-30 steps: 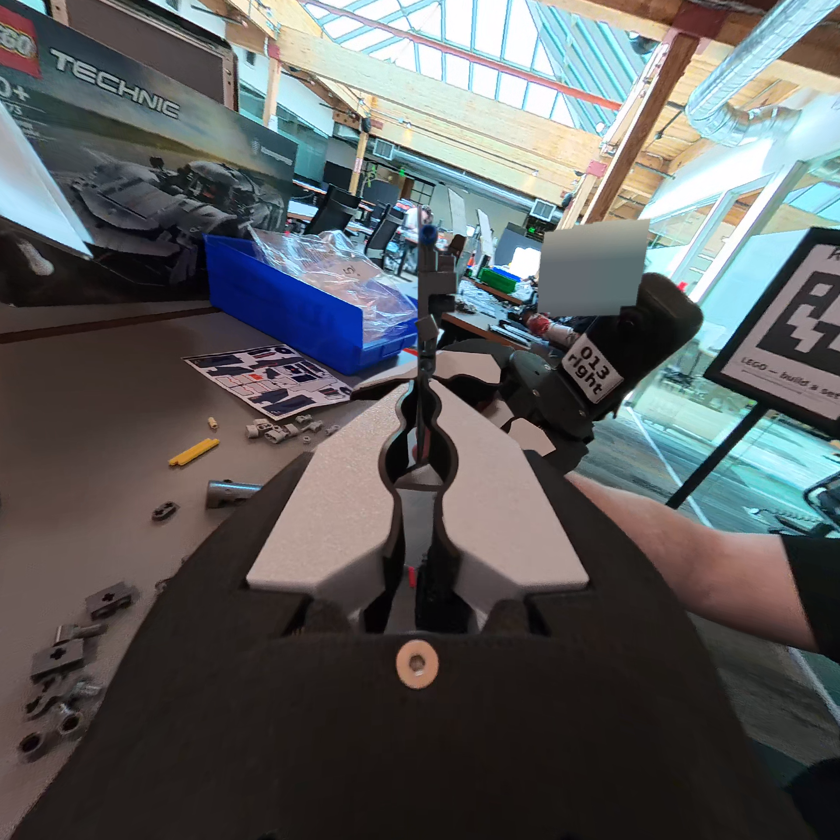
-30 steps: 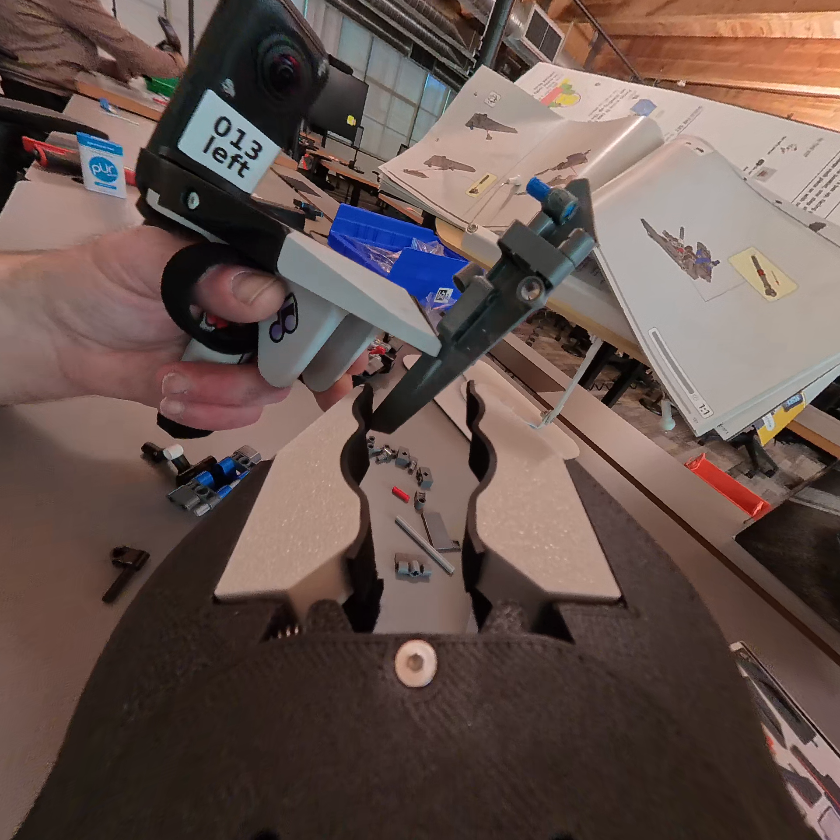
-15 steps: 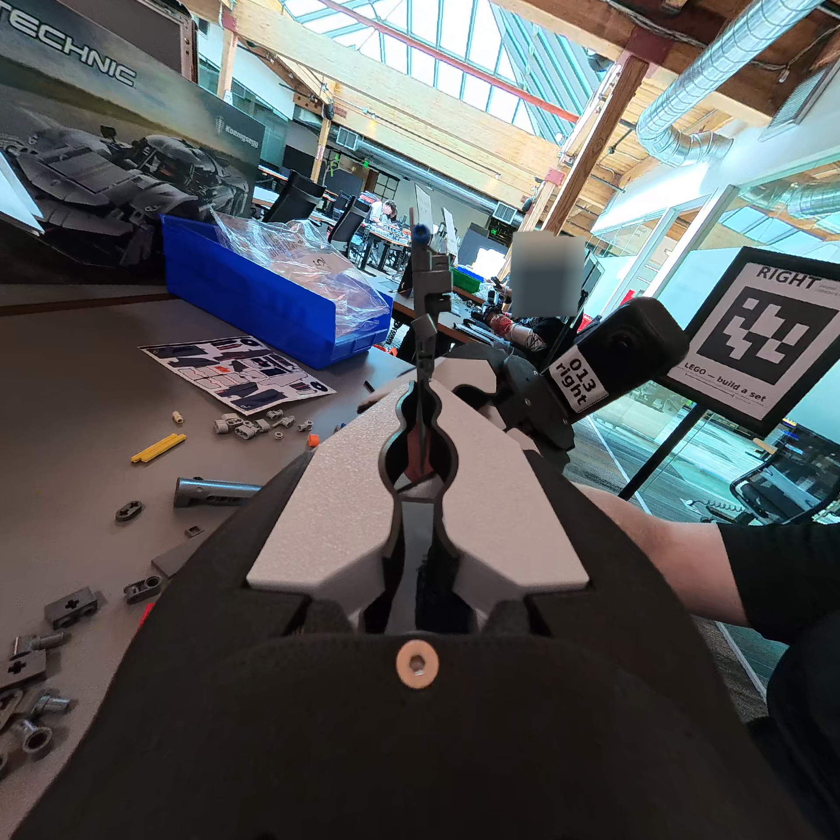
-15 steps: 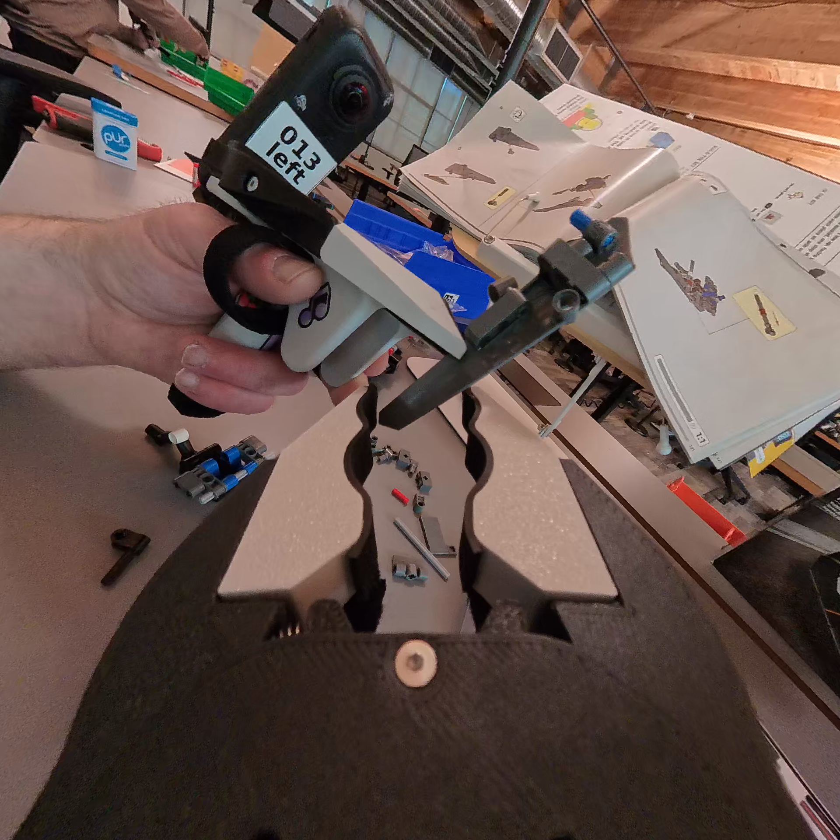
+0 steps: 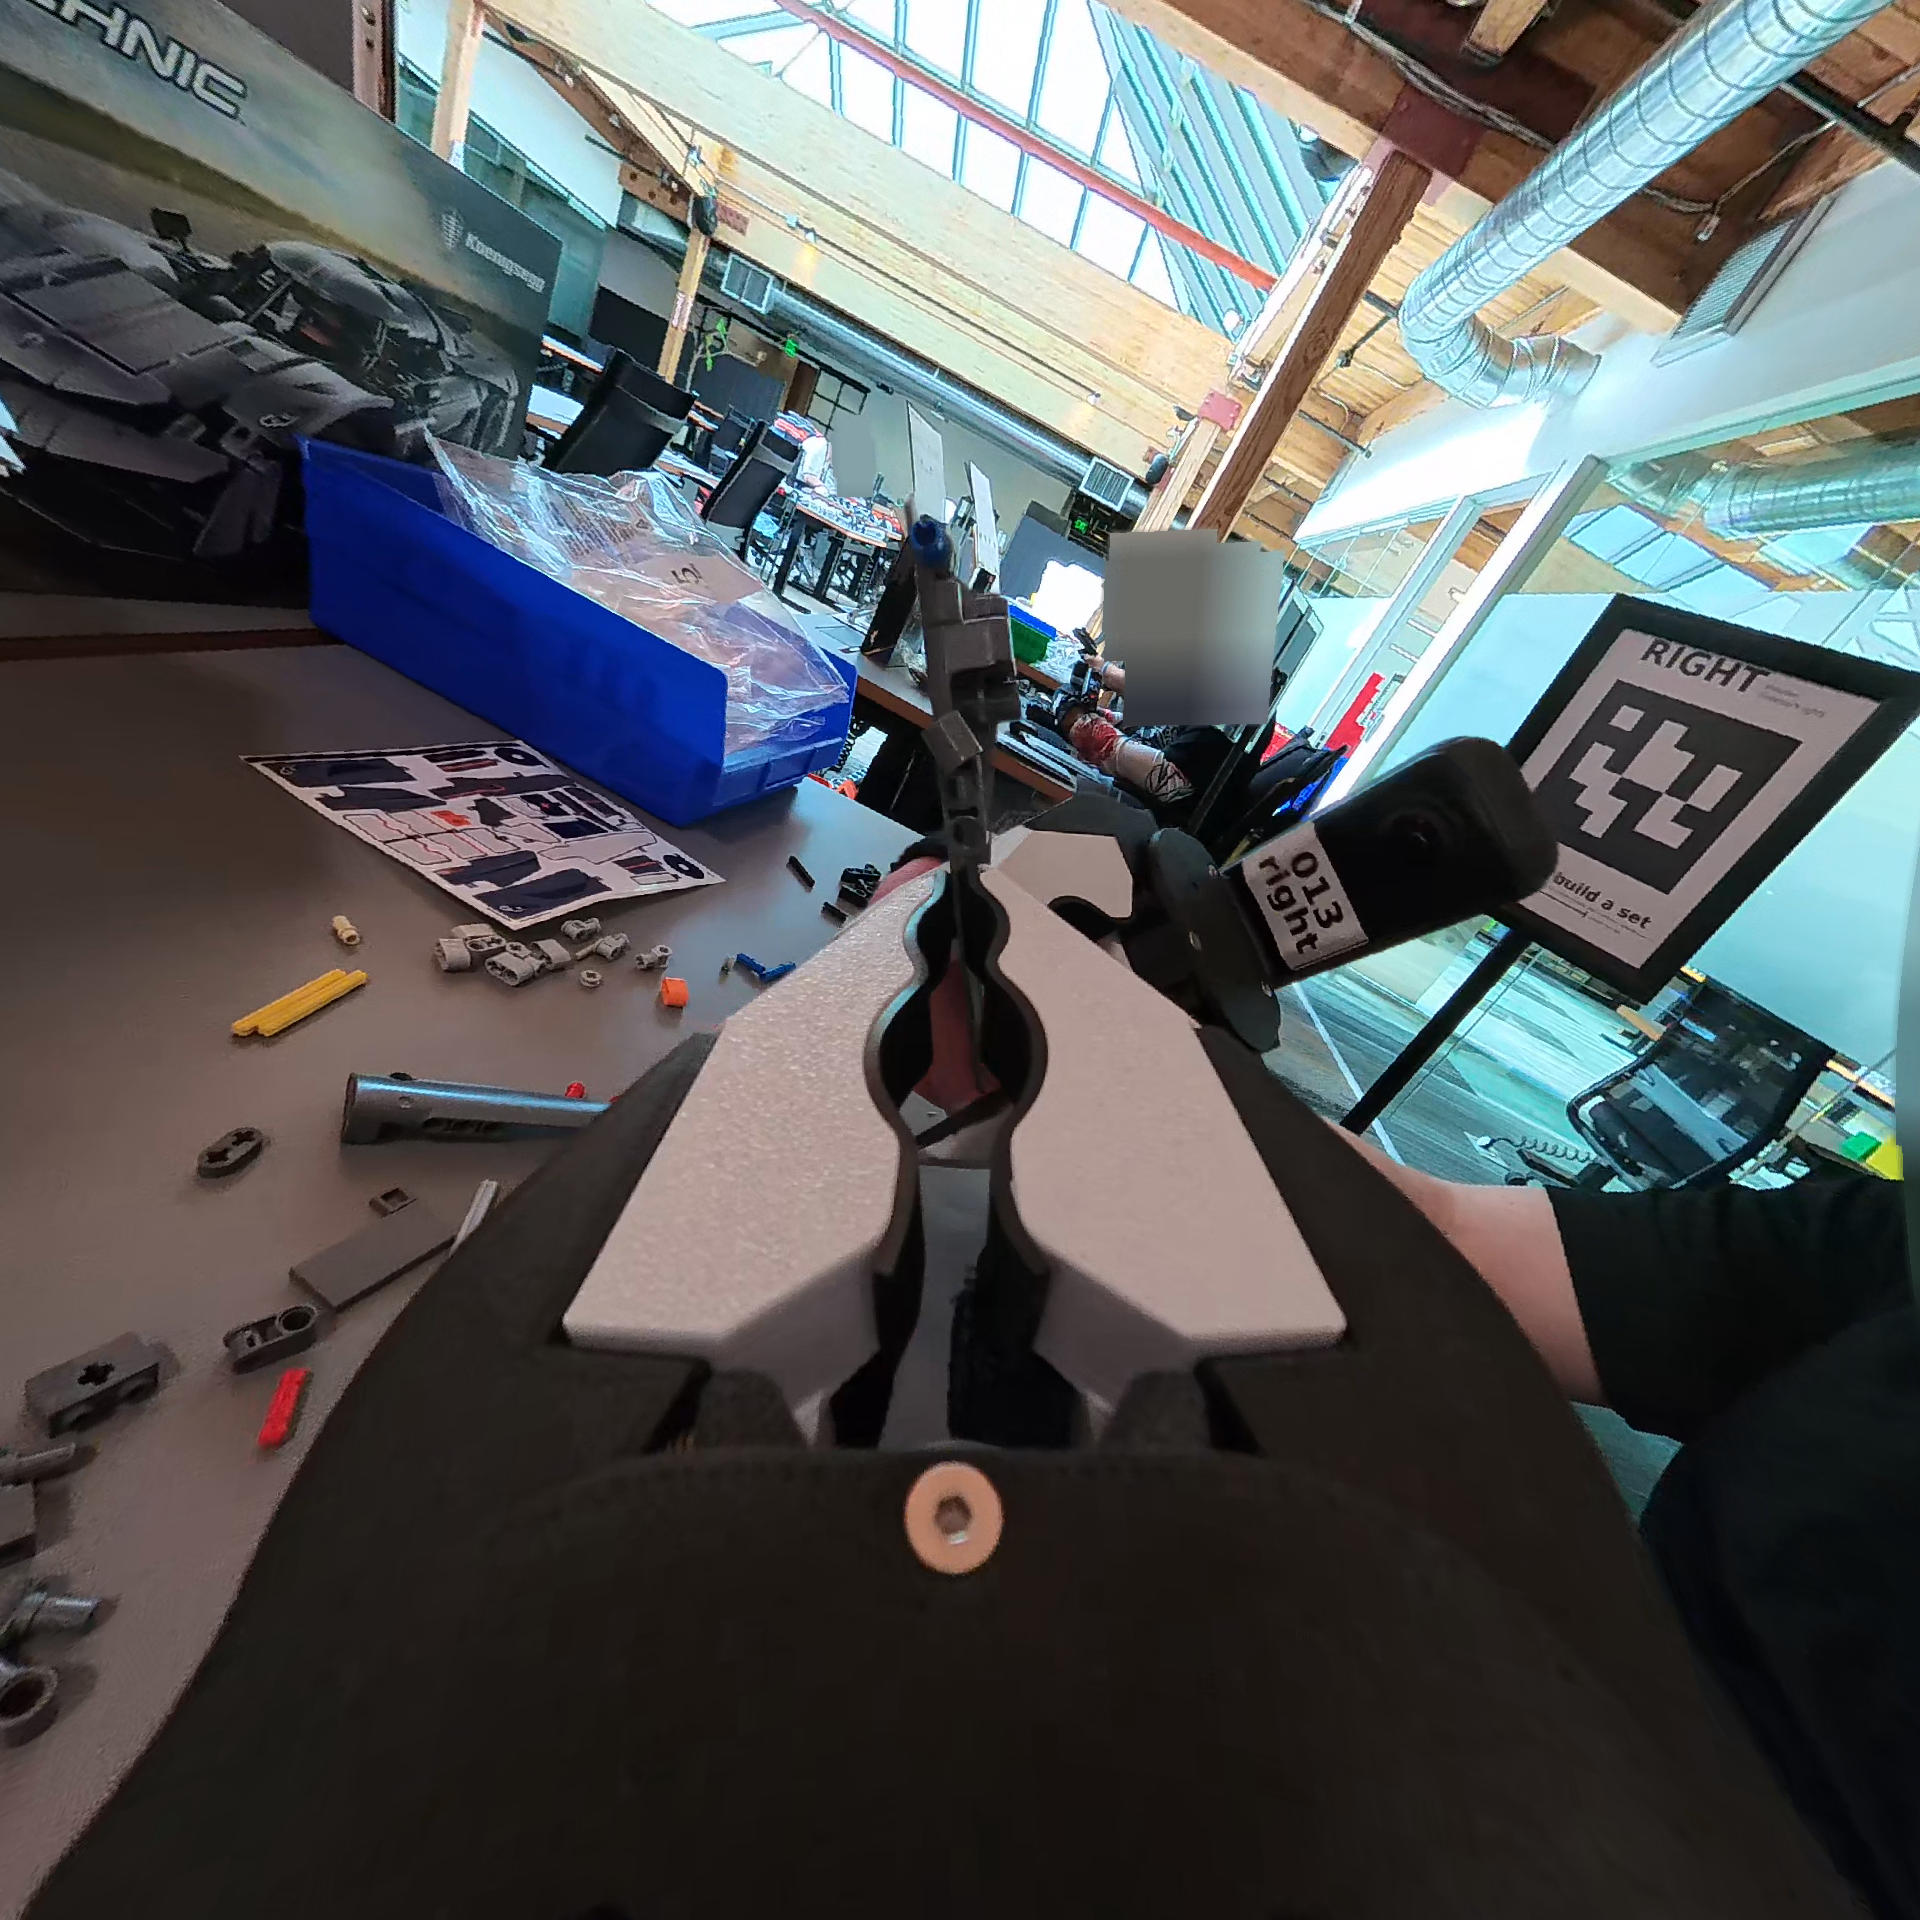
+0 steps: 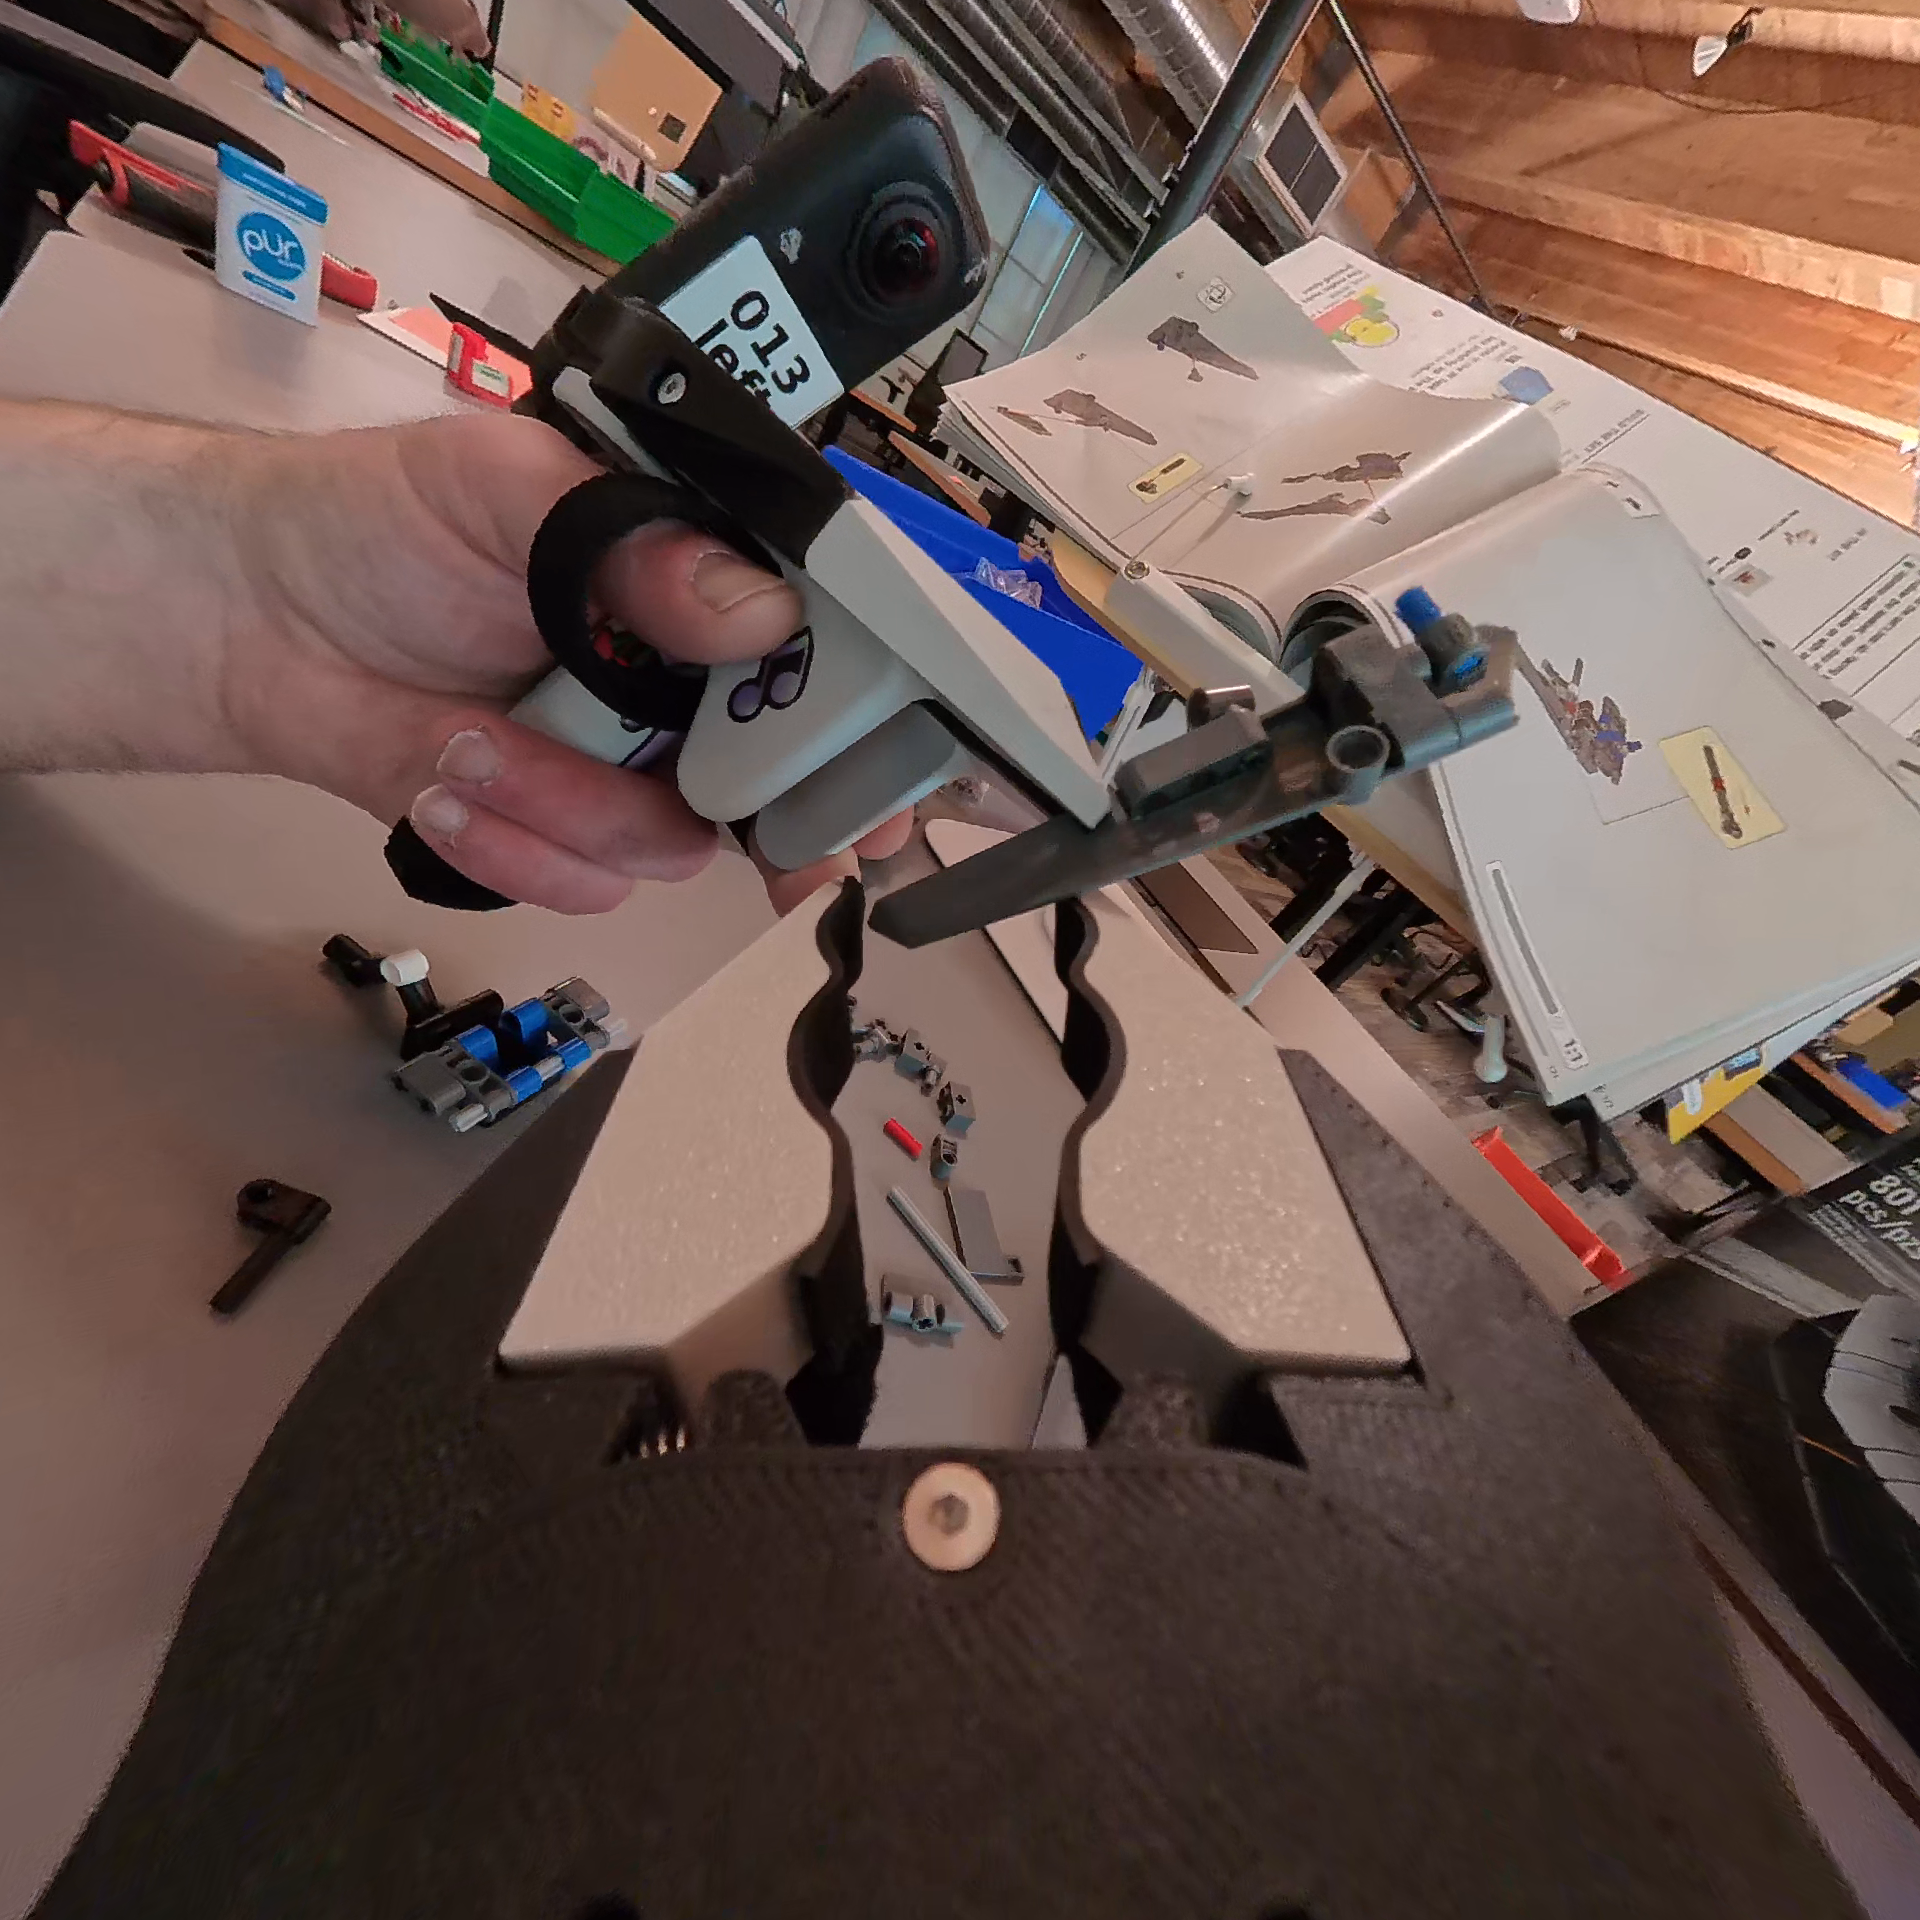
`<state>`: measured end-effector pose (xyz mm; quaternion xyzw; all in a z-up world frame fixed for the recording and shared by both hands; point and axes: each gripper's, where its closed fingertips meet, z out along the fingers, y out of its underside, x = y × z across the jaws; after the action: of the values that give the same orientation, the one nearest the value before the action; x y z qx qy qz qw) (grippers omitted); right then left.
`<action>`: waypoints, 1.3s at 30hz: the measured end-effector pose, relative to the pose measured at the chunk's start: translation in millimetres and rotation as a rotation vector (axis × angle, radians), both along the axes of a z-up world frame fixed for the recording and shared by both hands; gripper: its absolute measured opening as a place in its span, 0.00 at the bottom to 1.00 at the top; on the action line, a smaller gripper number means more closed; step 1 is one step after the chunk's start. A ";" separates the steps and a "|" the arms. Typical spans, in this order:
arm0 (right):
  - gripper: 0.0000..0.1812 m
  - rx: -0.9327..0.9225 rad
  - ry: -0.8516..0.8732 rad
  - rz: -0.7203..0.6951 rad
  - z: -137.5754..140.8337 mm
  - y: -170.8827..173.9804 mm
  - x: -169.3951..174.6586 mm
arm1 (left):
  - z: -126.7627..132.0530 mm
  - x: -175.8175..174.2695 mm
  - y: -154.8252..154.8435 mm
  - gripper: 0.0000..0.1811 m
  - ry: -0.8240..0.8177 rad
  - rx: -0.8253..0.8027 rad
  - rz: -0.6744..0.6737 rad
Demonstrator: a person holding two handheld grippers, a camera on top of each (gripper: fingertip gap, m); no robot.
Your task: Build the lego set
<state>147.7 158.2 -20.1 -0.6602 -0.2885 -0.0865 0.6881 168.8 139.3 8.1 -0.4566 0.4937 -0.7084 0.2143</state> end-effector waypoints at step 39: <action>0.17 0.059 0.460 0.129 42.4 -17.3 33.1 | -17.6 1.9 -5.4 0.00 0.037 0.372 0.102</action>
<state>180.9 140.9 22.3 -0.6223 -0.1631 0.1019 0.7588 170.7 133.9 -9.4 -0.4464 0.5961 -0.5849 0.3214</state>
